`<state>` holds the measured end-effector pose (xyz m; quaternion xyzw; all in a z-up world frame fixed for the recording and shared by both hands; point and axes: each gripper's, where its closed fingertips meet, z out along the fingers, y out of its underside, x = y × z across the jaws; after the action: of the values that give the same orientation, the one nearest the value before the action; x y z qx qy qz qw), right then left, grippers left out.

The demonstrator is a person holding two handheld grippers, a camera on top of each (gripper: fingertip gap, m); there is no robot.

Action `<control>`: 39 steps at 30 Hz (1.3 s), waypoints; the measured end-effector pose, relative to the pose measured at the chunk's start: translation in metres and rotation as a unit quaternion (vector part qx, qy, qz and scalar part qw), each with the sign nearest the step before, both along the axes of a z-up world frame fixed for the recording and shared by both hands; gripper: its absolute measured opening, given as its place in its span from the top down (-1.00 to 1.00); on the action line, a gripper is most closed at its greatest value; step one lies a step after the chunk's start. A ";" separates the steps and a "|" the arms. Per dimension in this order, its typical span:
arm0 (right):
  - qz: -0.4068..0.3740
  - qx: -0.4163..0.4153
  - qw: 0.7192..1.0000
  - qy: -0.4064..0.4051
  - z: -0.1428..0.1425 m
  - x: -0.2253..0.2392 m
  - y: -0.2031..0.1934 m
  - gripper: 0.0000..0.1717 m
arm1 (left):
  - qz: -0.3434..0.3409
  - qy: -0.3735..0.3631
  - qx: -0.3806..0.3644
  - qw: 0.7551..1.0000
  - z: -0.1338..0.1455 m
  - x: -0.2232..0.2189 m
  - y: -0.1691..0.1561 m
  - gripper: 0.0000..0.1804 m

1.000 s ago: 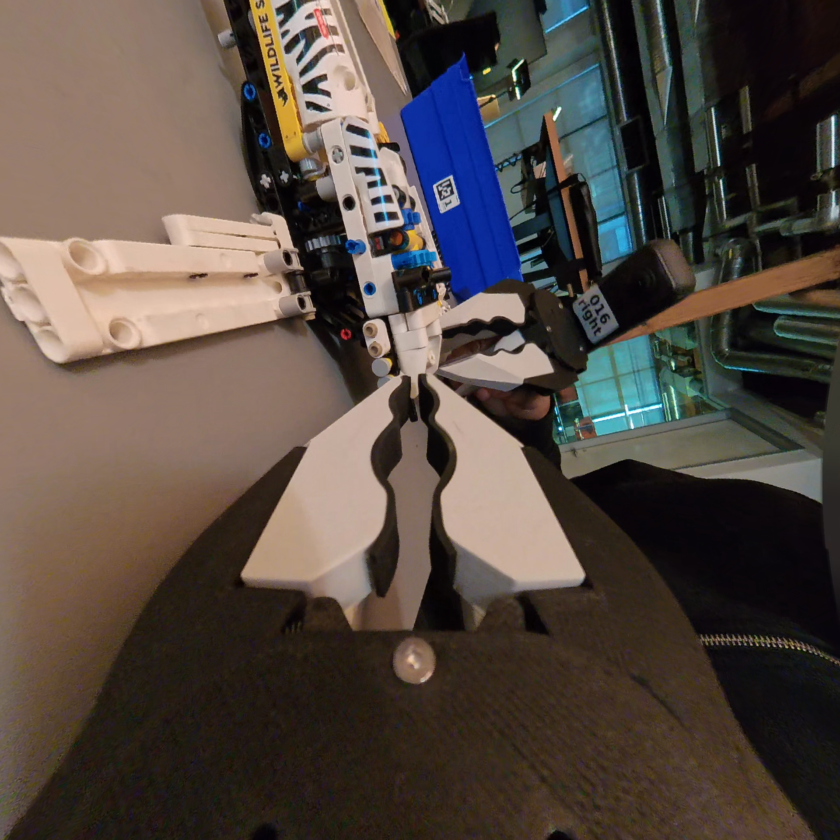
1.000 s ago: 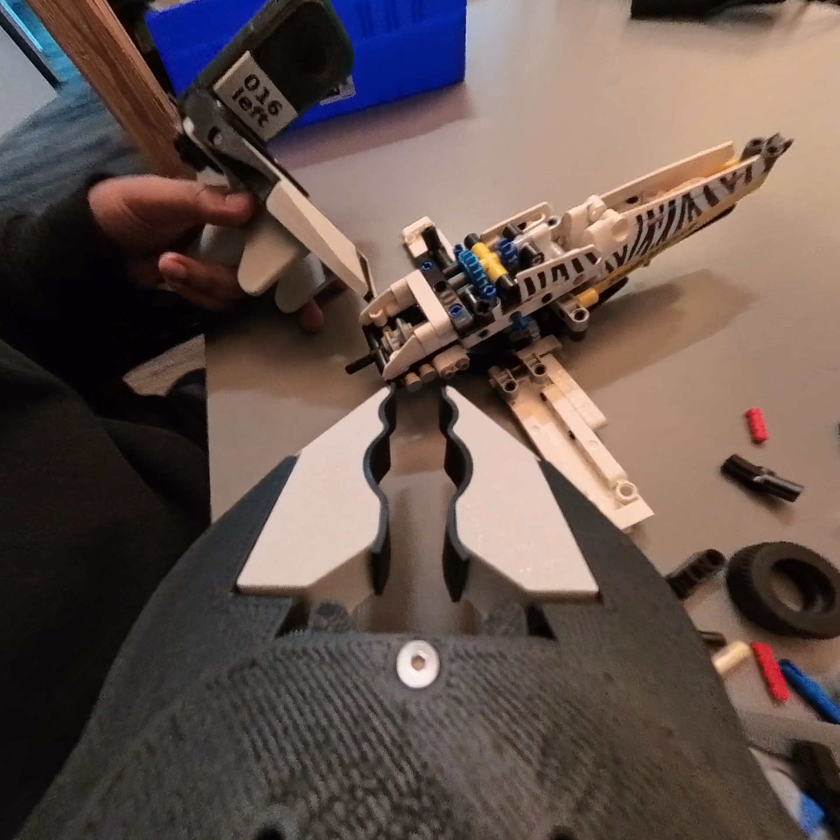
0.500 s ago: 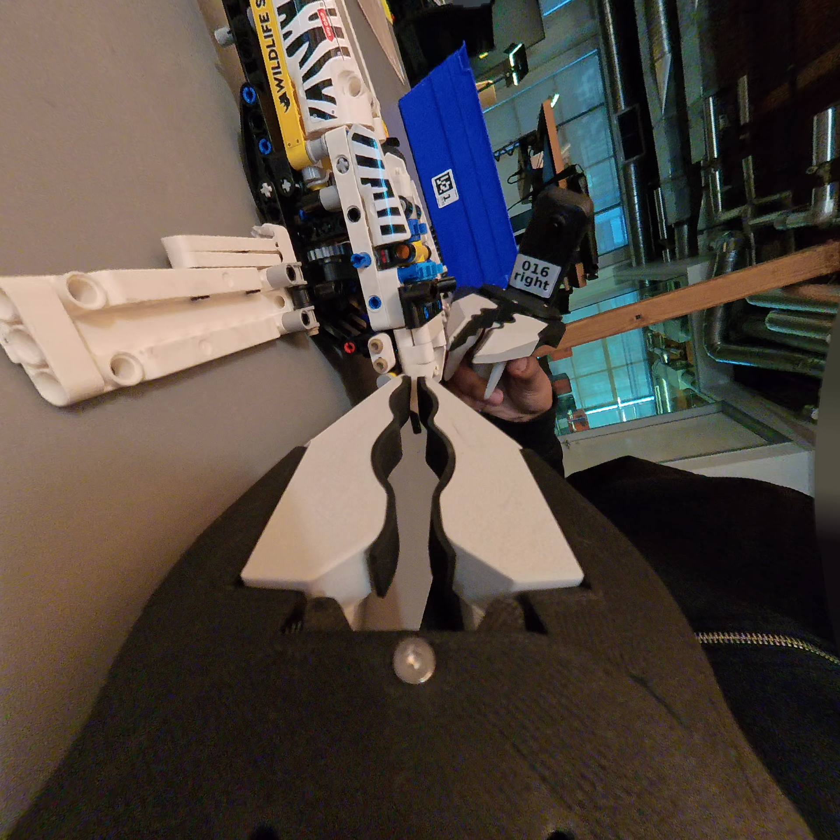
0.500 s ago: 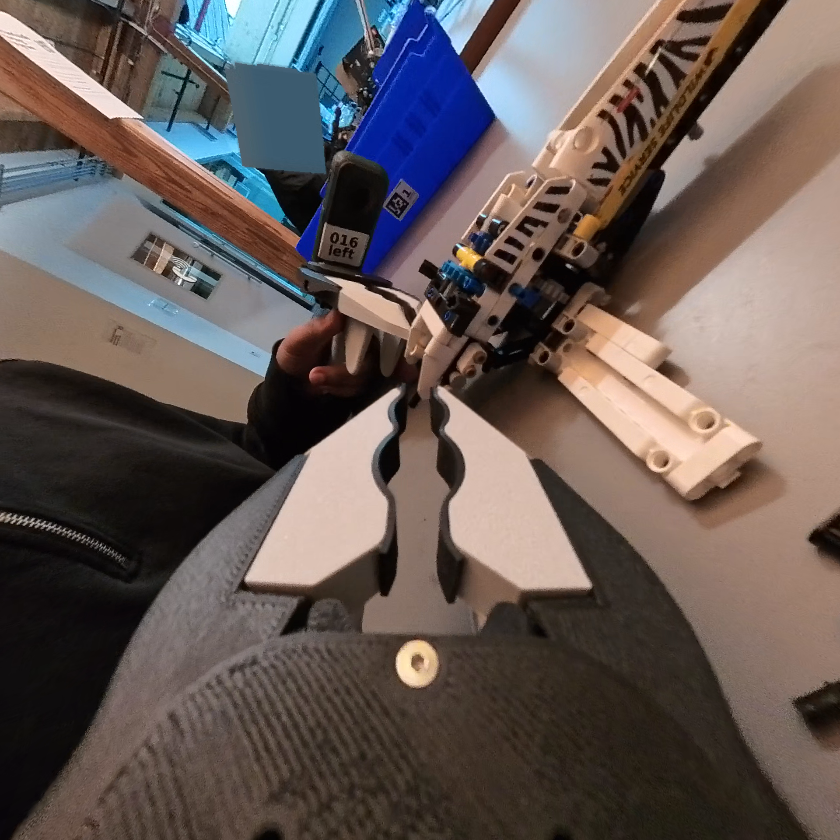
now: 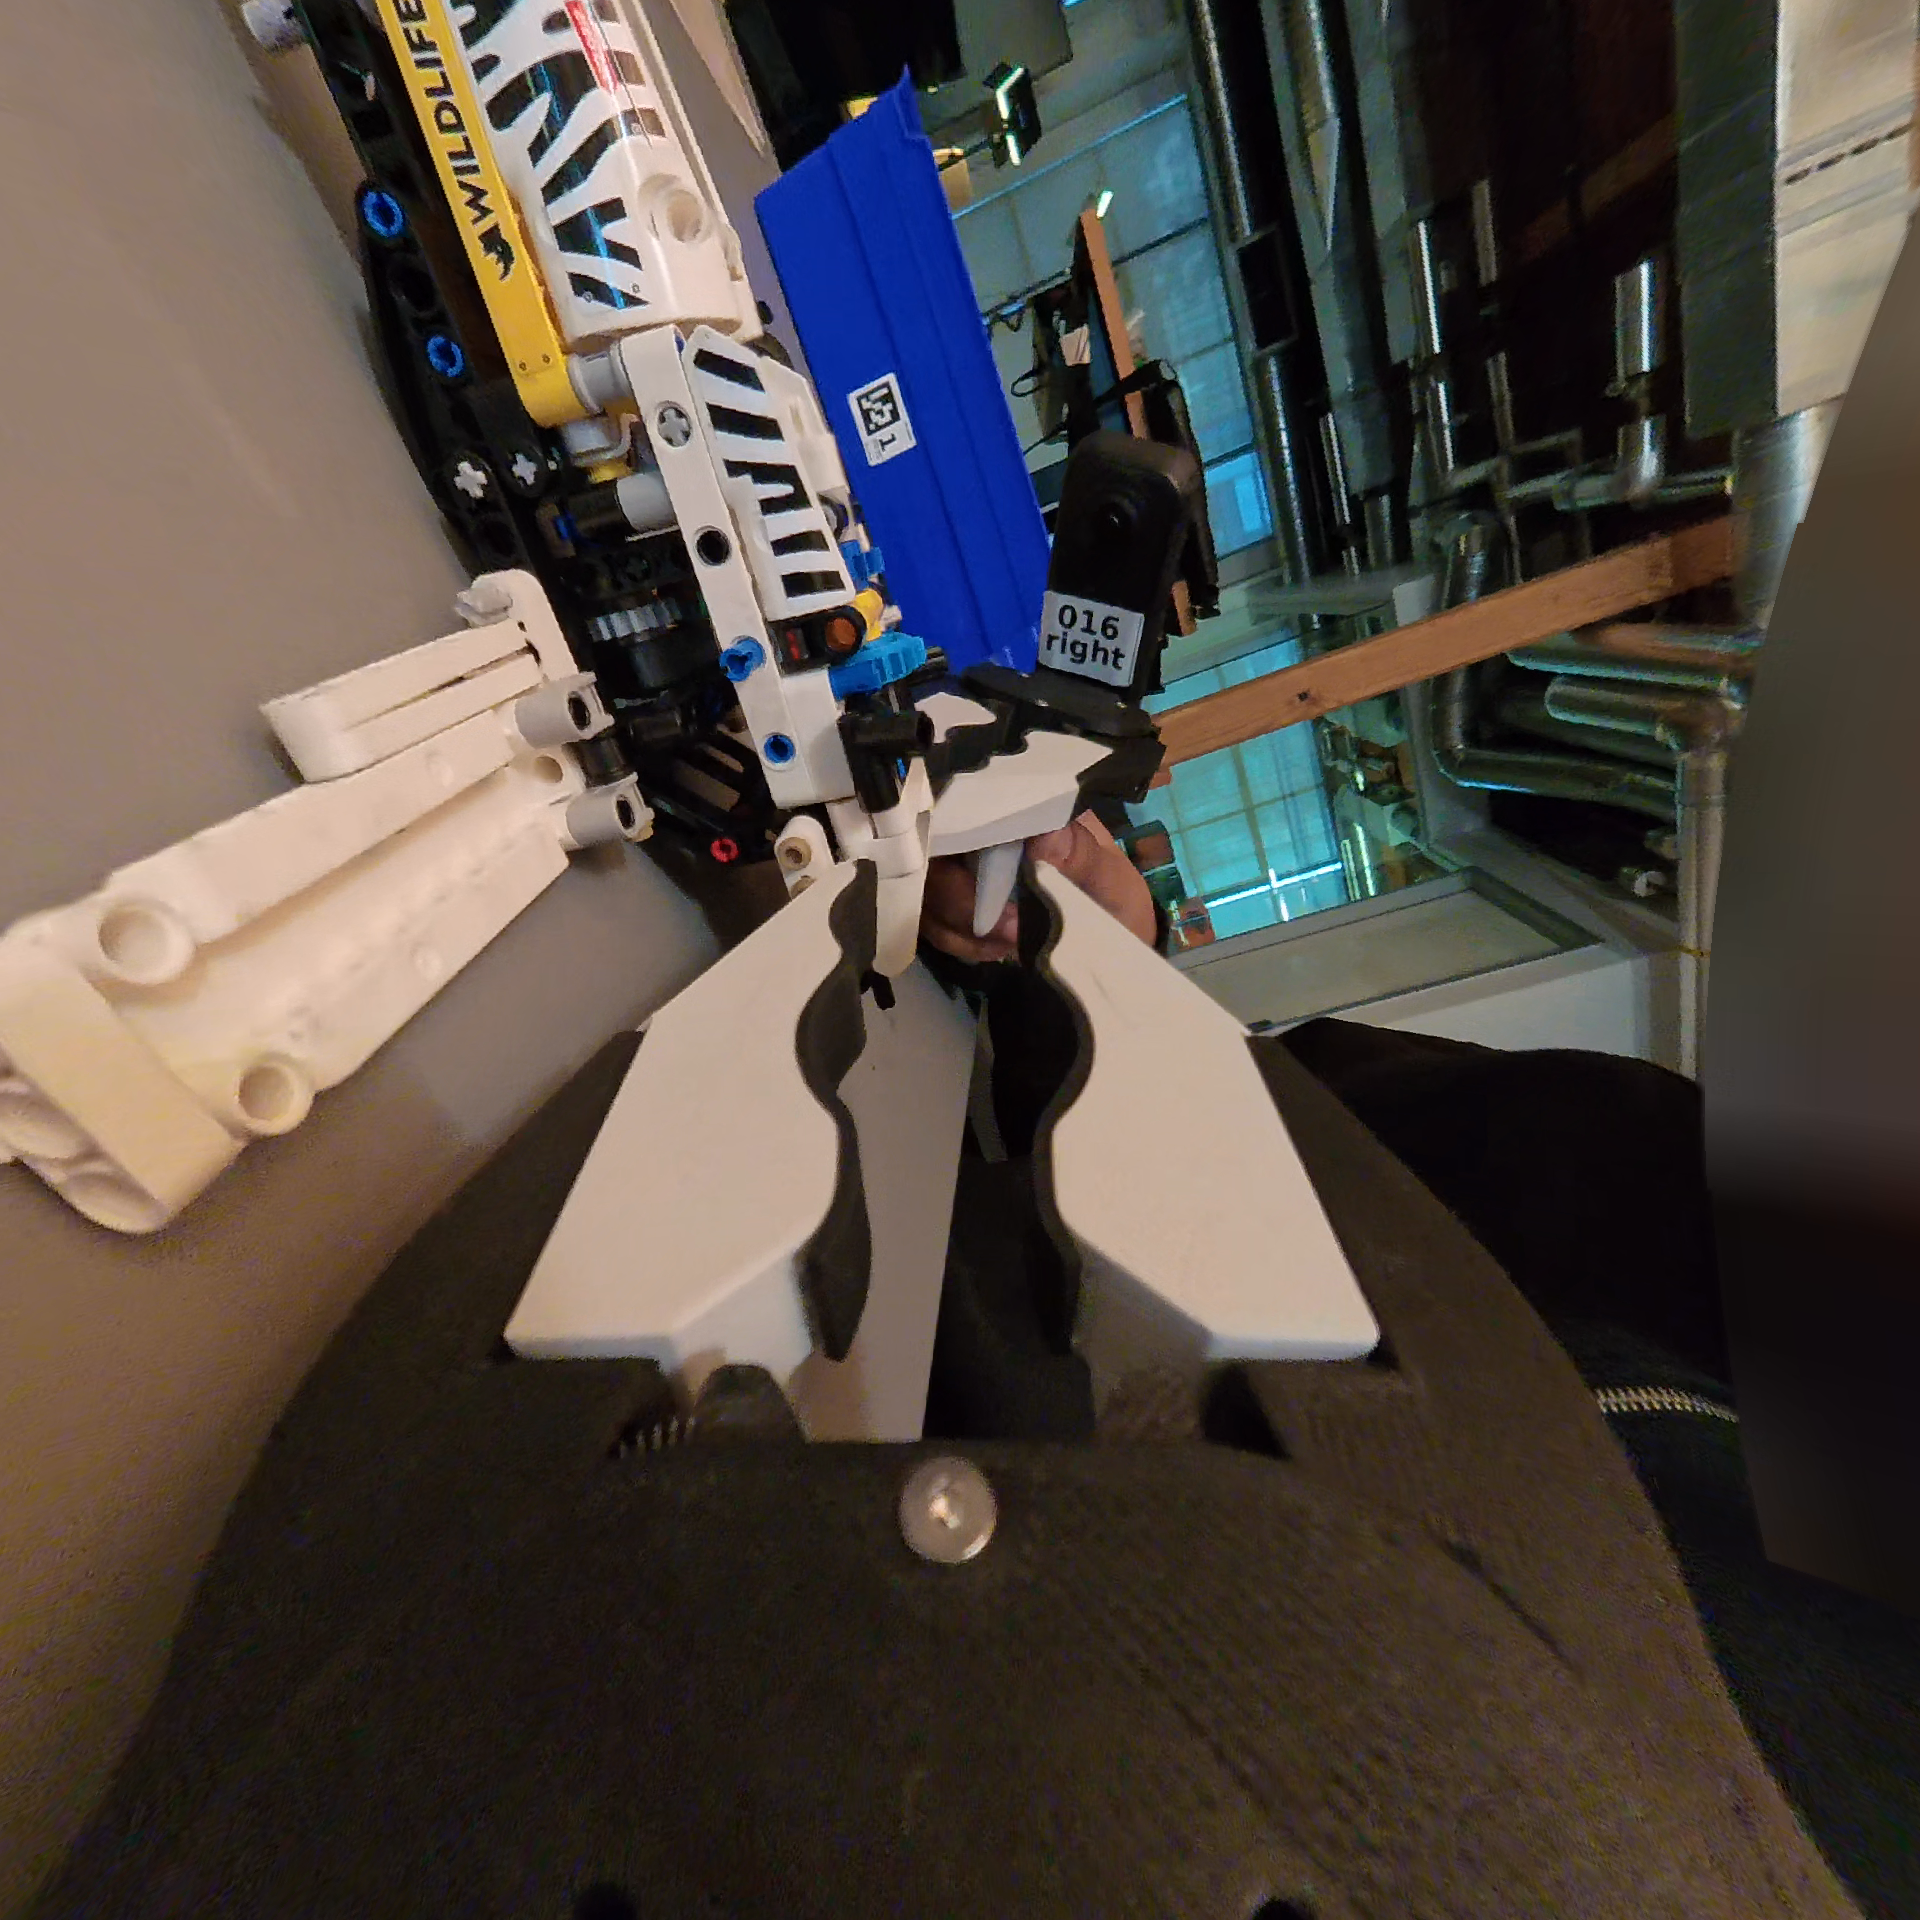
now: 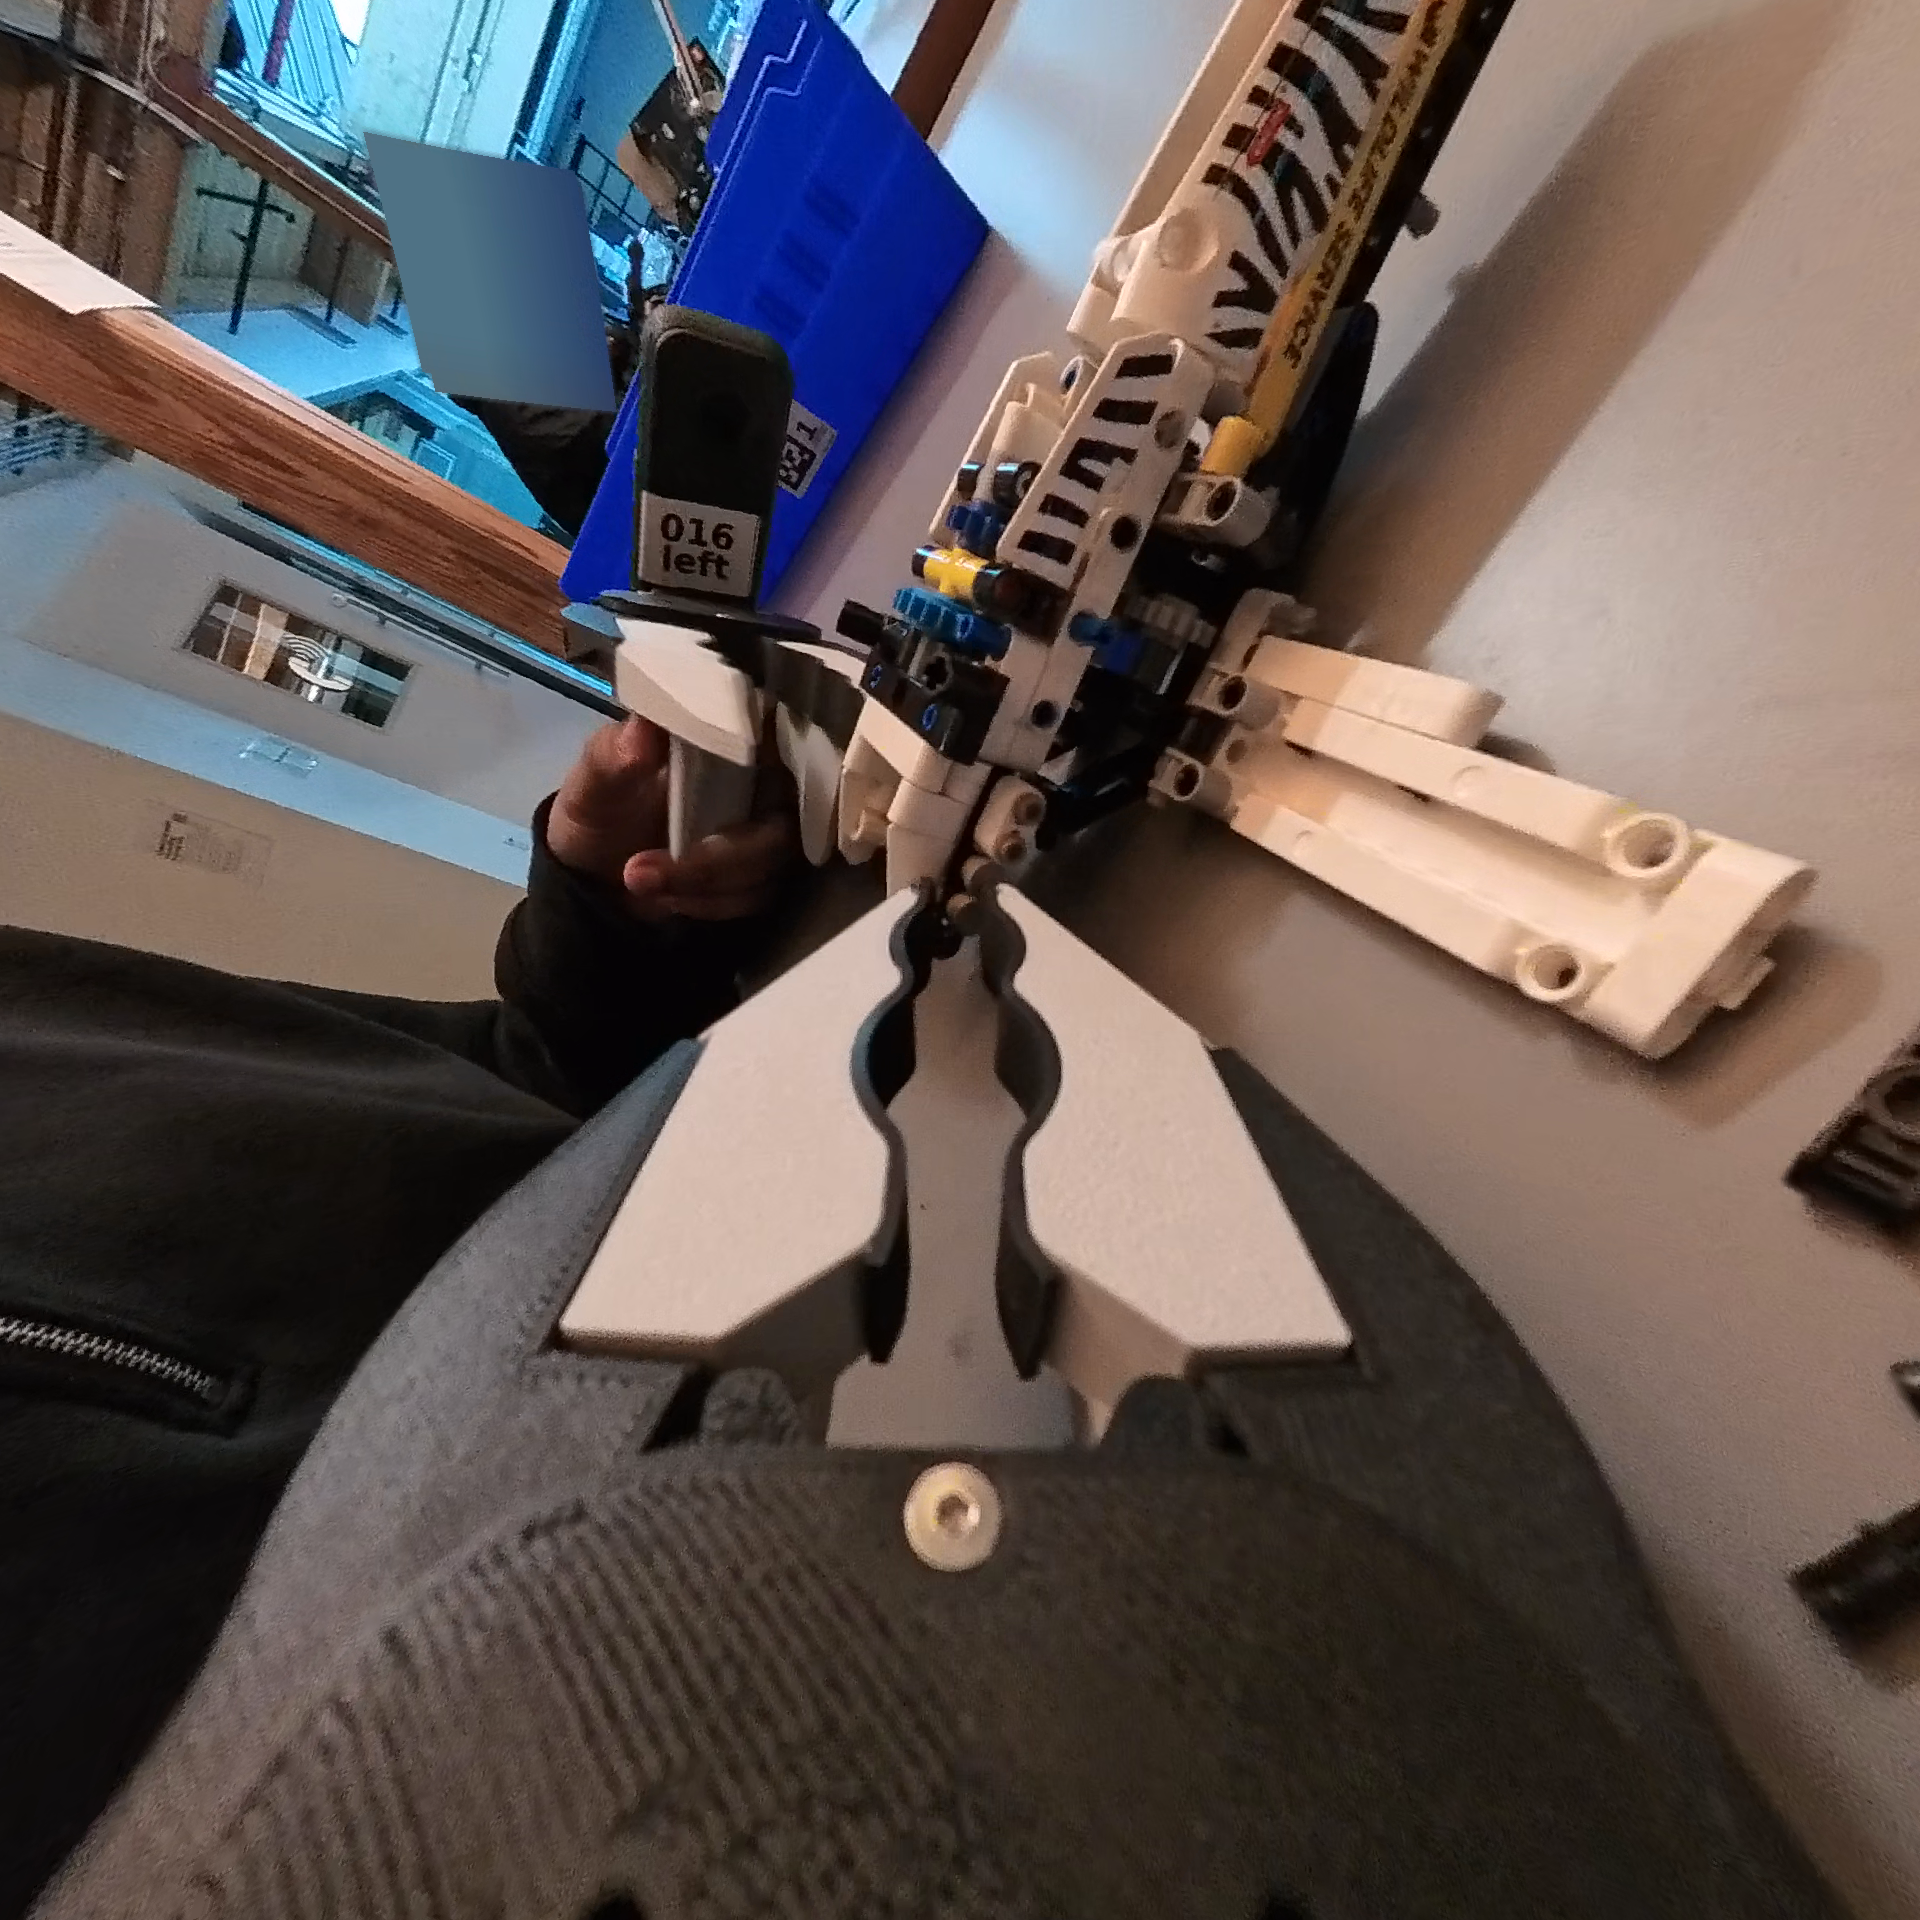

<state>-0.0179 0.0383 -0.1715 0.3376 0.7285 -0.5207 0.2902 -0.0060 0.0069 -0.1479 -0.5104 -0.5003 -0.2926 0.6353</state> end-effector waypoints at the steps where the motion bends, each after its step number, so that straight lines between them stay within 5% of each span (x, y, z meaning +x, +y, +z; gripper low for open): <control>1: -0.001 -0.002 1.000 -0.004 0.000 0.000 0.000 0.92 | 0.002 0.001 -0.004 1.000 -0.001 -0.001 0.000 0.73; 8: 0.003 -0.002 1.000 -0.016 -0.001 -0.001 0.002 0.93 | 0.017 -0.005 -0.049 0.999 -0.012 -0.004 0.000 1.00; 20: -0.006 0.000 1.000 -0.018 -0.002 -0.003 0.006 1.00 | 0.015 0.009 -0.048 0.999 -0.010 -0.002 0.002 0.93; 23: -0.005 0.000 1.000 -0.026 -0.003 -0.003 0.006 0.93 | 0.016 0.013 -0.053 0.998 -0.010 -0.002 0.002 0.93; 25: -0.004 0.003 1.000 -0.031 -0.004 -0.003 0.006 0.67 | 0.016 0.015 -0.055 0.998 -0.010 -0.002 0.002 0.93; 31: 0.006 -0.002 1.000 -0.027 -0.003 0.000 0.003 0.93 | 0.021 0.022 -0.065 0.997 -0.011 -0.002 0.002 0.93; 39: 0.010 0.000 0.999 -0.038 -0.004 0.001 0.001 0.94 | 0.019 0.025 -0.055 0.998 -0.008 0.000 0.001 0.86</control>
<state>-0.0173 0.0396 -0.1757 0.3498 0.7200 -0.5049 0.3231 -0.0058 0.0083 -0.1560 -0.5421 -0.5094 -0.2394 0.6240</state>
